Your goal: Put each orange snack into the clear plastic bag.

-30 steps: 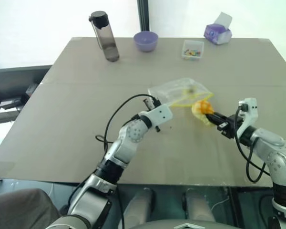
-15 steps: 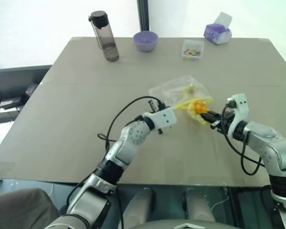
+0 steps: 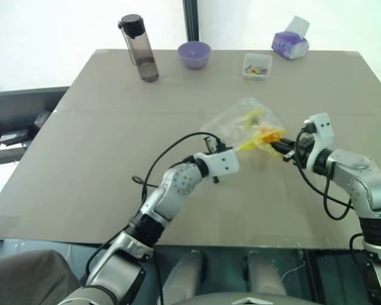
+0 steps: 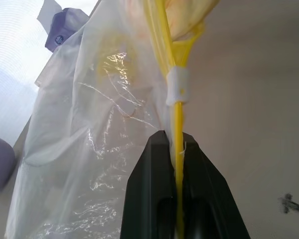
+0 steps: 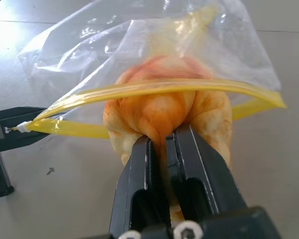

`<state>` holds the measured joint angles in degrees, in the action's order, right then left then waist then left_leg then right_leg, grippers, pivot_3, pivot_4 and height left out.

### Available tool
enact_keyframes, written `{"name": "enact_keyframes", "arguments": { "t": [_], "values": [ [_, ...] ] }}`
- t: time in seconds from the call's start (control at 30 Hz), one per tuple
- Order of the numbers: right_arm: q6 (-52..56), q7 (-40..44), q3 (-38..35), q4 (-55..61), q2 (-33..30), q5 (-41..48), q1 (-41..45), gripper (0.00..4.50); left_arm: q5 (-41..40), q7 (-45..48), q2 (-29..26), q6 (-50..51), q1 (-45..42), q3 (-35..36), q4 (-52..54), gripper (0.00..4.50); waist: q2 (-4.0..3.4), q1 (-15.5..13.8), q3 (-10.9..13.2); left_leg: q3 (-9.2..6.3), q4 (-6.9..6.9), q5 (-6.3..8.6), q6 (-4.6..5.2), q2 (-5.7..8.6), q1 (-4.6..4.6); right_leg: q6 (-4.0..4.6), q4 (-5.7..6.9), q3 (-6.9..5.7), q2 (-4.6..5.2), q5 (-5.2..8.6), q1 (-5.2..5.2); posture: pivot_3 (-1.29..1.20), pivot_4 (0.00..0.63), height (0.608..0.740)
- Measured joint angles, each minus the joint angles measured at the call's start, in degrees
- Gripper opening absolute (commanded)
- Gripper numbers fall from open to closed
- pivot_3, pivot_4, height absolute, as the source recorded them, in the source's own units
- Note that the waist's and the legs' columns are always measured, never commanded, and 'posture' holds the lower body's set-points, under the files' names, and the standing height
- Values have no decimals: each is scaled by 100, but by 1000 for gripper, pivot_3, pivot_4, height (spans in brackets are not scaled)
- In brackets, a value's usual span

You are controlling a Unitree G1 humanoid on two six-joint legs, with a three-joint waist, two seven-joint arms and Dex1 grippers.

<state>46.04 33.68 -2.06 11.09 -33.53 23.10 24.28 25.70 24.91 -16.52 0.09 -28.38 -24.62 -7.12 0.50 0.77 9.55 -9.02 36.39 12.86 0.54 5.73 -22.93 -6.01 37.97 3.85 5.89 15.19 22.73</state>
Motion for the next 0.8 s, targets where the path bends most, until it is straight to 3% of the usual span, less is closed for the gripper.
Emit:
{"name": "enact_keyframes", "arguments": {
  "t": [0.17,0.33,0.67,0.7,0.8],
  "values": [
    [-29,205,197,84,144,38,107,112,1,25,1,0,1,4,3,0,0,3,0,-1,0,0,0,-1,1,0,0,0,-1,0,0,0,150,739],
    [-151,-261,354,-563,335,-443,435,112,-59,147,22,-58,87,-7,110,0,0,-16,0,-2,2,-2,-3,3,-1,0,0,-1,3,0,0,0,150,739],
    [-170,-403,417,-811,826,-587,747,112,-151,393,42,-214,271,-60,291,0,-1,-1,0,-3,0,-2,-3,1,-2,0,1,-1,1,0,2,0,150,739],
    [-170,-362,420,-742,874,-544,730,934,-151,394,43,-206,272,-50,303,0,-1,2,0,-4,0,-3,-5,1,-2,1,1,-1,1,0,3,0,150,739],
    [-188,-160,557,-375,918,-453,584,2220,-197,379,95,-135,297,-12,305,0,-1,7,-1,-3,1,-1,-2,2,-3,0,-1,-1,2,0,2,0,150,739]
  ]
}}
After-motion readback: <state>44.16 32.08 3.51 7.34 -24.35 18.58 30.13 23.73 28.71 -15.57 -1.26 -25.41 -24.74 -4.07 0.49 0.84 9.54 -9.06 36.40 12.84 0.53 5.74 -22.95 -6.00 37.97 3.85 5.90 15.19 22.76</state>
